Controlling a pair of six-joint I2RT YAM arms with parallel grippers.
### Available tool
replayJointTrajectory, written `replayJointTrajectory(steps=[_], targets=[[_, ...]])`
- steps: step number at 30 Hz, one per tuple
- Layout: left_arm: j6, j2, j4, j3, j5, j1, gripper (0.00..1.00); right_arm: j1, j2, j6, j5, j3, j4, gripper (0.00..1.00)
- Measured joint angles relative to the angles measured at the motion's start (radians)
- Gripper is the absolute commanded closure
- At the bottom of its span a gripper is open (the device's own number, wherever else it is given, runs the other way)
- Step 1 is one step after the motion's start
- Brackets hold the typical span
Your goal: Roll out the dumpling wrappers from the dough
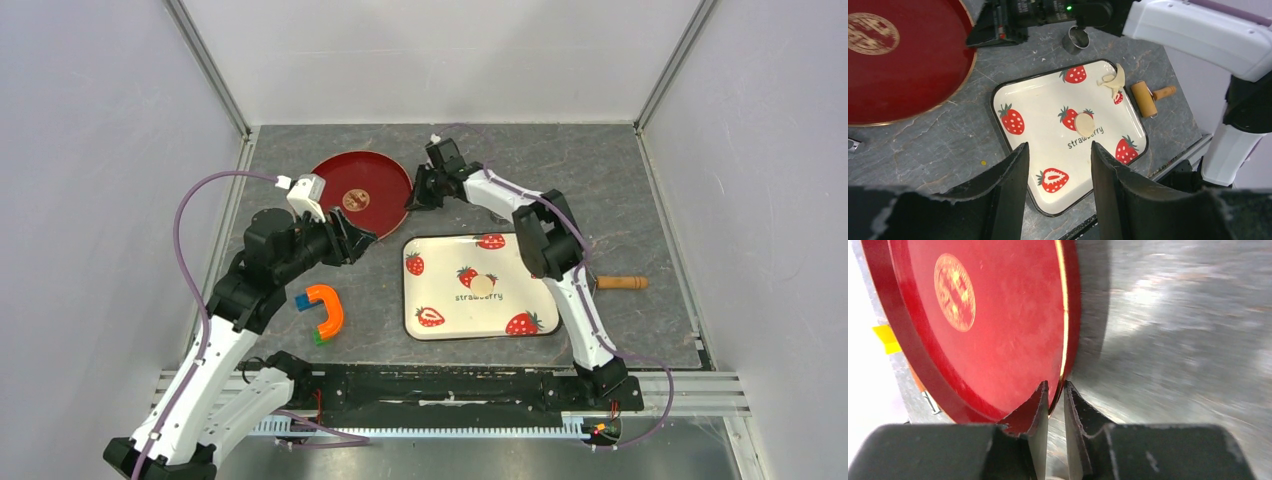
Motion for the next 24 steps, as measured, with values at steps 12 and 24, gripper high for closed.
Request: replayJointTrajectory(steps=[12, 24], targets=[[0.000, 0.023, 0.000, -0.021, -0.005, 0.000, 0.47, -0.237, -0.216, -0.137, 0.011, -0.299, -0.044, 0.86], [0.000, 0.063, 0.001, -0.034, -0.001, 0.000, 0.47, -0.348, -0.353, -0.248, 0.014, -0.497, -0.045, 0.83]])
